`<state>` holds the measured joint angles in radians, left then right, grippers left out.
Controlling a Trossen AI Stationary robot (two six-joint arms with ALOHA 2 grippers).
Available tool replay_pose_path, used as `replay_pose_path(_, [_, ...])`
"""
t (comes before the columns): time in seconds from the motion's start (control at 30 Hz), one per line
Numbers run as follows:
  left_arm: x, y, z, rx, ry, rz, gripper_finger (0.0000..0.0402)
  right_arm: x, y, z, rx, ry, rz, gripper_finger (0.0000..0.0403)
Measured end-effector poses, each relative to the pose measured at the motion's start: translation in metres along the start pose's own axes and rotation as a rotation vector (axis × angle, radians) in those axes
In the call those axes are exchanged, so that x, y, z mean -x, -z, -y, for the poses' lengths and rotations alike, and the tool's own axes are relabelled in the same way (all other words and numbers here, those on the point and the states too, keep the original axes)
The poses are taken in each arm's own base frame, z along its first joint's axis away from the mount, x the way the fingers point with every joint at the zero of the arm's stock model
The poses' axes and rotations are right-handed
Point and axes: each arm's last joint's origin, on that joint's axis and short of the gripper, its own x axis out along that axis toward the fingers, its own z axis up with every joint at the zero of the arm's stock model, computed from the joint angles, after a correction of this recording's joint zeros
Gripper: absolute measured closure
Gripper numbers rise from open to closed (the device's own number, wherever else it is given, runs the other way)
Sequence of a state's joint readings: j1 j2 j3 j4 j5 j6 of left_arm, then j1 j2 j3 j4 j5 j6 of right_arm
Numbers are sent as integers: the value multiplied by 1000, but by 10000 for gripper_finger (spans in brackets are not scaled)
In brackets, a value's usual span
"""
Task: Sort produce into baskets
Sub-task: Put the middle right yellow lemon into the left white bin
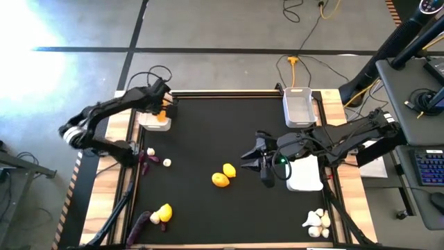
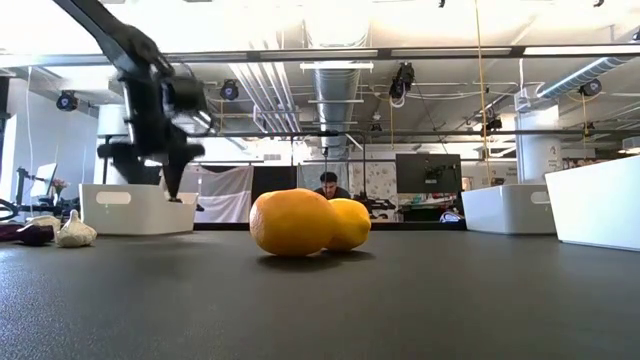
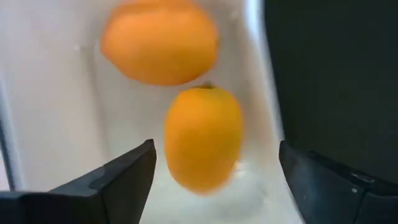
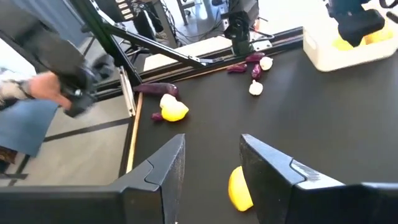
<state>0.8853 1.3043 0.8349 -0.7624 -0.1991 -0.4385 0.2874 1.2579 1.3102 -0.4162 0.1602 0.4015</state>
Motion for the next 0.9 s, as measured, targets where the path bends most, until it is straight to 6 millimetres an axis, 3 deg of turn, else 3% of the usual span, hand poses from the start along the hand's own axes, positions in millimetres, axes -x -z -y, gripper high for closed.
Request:
replay_pose_path(0.2, [74, 32, 10, -121, 277, 203, 79, -2, 0, 2, 14, 74, 27, 247])
replay_pose_path(0.4, [122, 84, 46, -561, 725, 378, 79, -3, 0, 3, 17, 104, 35, 232])
replay_pose_path(0.53, [130, 127, 75, -801, 931, 420, 79, -3, 4, 1, 14, 134, 25, 224])
replay_pose_path(0.7, [130, 169, 109, -915, 1034, 401, 80, 1, 18, -9, -36, 188, -36, 223])
replay_pose_path(0.9, [115, 189, 152, -995, 983, 328, 80, 7, 38, -29, -86, 248, -76, 217])
